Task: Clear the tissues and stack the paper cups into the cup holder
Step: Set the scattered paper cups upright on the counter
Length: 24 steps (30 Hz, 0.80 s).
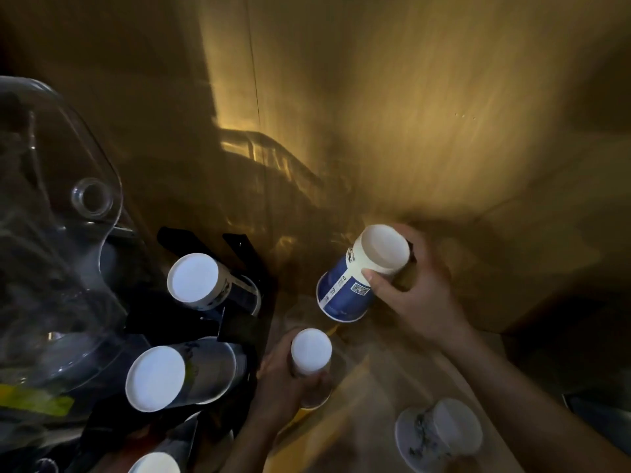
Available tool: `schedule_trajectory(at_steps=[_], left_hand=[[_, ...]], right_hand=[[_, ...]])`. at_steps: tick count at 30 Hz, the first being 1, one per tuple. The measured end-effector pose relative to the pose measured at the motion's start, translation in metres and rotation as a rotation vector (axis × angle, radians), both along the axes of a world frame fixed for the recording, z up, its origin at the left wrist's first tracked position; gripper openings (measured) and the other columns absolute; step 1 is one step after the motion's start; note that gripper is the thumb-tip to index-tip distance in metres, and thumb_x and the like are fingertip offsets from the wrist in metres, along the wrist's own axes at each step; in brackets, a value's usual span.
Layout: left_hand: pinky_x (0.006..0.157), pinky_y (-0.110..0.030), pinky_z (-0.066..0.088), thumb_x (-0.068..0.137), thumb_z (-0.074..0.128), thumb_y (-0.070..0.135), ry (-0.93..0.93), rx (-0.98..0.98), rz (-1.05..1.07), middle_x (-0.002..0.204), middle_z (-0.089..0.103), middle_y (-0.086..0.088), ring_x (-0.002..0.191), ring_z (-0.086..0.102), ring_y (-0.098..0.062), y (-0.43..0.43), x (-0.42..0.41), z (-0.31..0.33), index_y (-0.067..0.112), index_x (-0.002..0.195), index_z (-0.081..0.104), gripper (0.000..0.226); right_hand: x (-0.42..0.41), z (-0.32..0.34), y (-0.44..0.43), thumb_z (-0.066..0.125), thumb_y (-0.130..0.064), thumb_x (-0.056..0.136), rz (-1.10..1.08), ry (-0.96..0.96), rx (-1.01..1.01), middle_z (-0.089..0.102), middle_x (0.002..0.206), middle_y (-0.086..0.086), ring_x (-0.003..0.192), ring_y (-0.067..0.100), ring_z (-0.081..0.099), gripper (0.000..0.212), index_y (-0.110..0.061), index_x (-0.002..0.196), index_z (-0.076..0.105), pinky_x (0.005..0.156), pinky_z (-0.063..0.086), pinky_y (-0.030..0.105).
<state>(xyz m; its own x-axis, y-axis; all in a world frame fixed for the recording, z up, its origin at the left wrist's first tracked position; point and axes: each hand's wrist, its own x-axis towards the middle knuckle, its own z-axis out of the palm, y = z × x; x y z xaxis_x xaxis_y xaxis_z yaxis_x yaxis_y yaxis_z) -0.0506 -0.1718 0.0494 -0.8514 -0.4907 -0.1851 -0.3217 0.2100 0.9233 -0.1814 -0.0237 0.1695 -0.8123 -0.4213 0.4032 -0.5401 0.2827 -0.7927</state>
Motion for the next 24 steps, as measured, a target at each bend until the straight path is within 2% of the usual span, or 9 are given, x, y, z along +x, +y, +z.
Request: schedule_trajectory(at_steps=[2, 5, 10, 12, 15, 17, 19, 21, 24], left_hand=[[0.096, -0.048, 0.050, 0.058, 0.086, 0.017, 0.010, 0.056, 0.004, 0.122, 0.058, 0.004, 0.114, 0.055, -0.020, -0.001, 0.000, -0.004, 0.045, 0.106, 0.051, 0.065], [0.093, -0.051, 0.052, 0.051, 0.086, 0.023, 0.040, 0.107, 0.014, 0.115, 0.067, 0.004, 0.107, 0.062, -0.019, -0.003, 0.001, -0.009, 0.043, 0.106, 0.057, 0.065], [0.093, -0.049, 0.052, 0.050, 0.087, 0.023, 0.058, 0.101, -0.027, 0.115, 0.068, 0.011, 0.105, 0.064, -0.013, -0.005, 0.003, -0.012, 0.047, 0.112, 0.055, 0.074], [0.094, -0.046, 0.052, 0.049, 0.087, 0.028, 0.058, 0.082, -0.040, 0.117, 0.067, 0.012, 0.107, 0.063, -0.010, -0.005, 0.004, -0.013, 0.047, 0.115, 0.053, 0.076], [0.091, -0.035, 0.053, 0.043, 0.088, 0.038, 0.023, 0.039, -0.034, 0.113, 0.067, 0.016, 0.102, 0.063, -0.004, -0.005, 0.006, -0.014, 0.054, 0.102, 0.053, 0.070], [0.092, -0.034, 0.051, 0.039, 0.086, 0.043, -0.008, 0.032, -0.038, 0.111, 0.062, 0.020, 0.105, 0.060, -0.007, -0.005, 0.008, -0.017, 0.054, 0.099, 0.048, 0.072], [0.098, -0.037, 0.046, 0.040, 0.084, 0.043, -0.036, 0.017, -0.060, 0.117, 0.055, 0.018, 0.114, 0.050, -0.011, -0.004, 0.009, -0.022, 0.054, 0.108, 0.039, 0.082], [0.103, -0.042, 0.041, 0.047, 0.085, 0.039, -0.039, 0.020, -0.076, 0.128, 0.052, 0.011, 0.122, 0.044, -0.015, -0.004, 0.007, -0.026, 0.049, 0.120, 0.039, 0.087], [0.097, -0.027, 0.027, 0.056, 0.081, 0.041, -0.089, -0.122, -0.090, 0.134, 0.048, 0.010, 0.121, 0.036, -0.011, -0.002, 0.001, -0.031, 0.042, 0.129, 0.042, 0.083]], right_hand=[[0.011, 0.010, 0.005, 0.077, -0.027, 0.069, 0.024, 0.048, -0.031, 0.049, 0.110, -0.014, 0.101, -0.016, 0.045, 0.063, -0.033, 0.118, 0.038, 0.076, 0.039, 0.000], [0.024, 0.019, 0.007, 0.066, -0.044, 0.065, 0.084, 0.089, -0.027, 0.050, 0.113, -0.018, 0.103, -0.011, 0.048, 0.059, -0.034, 0.118, 0.040, 0.079, 0.041, 0.004], [0.035, 0.005, 0.002, 0.068, -0.043, 0.065, 0.181, 0.070, 0.073, 0.052, 0.113, -0.010, 0.104, -0.007, 0.047, 0.061, -0.036, 0.118, 0.039, 0.080, 0.040, 0.004], [0.037, -0.004, -0.001, 0.070, -0.040, 0.066, 0.202, 0.043, 0.099, 0.051, 0.113, -0.013, 0.106, -0.011, 0.045, 0.062, -0.040, 0.118, 0.038, 0.079, 0.038, 0.001], [0.037, -0.019, -0.003, 0.072, -0.039, 0.066, 0.209, 0.003, 0.121, 0.047, 0.116, -0.019, 0.108, -0.015, 0.042, 0.063, -0.048, 0.117, 0.035, 0.078, 0.036, -0.002], [0.036, -0.029, -0.003, 0.071, -0.043, 0.066, 0.216, -0.029, 0.145, 0.044, 0.118, -0.024, 0.110, -0.012, 0.042, 0.064, -0.053, 0.116, 0.033, 0.079, 0.039, 0.001], [0.035, -0.042, -0.003, 0.071, -0.048, 0.066, 0.233, -0.064, 0.211, 0.041, 0.118, -0.027, 0.111, -0.006, 0.043, 0.066, -0.054, 0.117, 0.030, 0.083, 0.041, 0.006], [0.036, -0.058, -0.006, 0.073, -0.044, 0.067, 0.257, -0.084, 0.261, 0.040, 0.119, -0.026, 0.110, -0.004, 0.043, 0.068, -0.048, 0.120, 0.031, 0.086, 0.037, 0.003], [0.042, -0.085, -0.014, 0.072, -0.039, 0.068, 0.271, -0.110, 0.351, 0.042, 0.122, -0.015, 0.111, 0.001, 0.040, 0.069, -0.029, 0.128, 0.037, 0.086, 0.025, -0.003]])
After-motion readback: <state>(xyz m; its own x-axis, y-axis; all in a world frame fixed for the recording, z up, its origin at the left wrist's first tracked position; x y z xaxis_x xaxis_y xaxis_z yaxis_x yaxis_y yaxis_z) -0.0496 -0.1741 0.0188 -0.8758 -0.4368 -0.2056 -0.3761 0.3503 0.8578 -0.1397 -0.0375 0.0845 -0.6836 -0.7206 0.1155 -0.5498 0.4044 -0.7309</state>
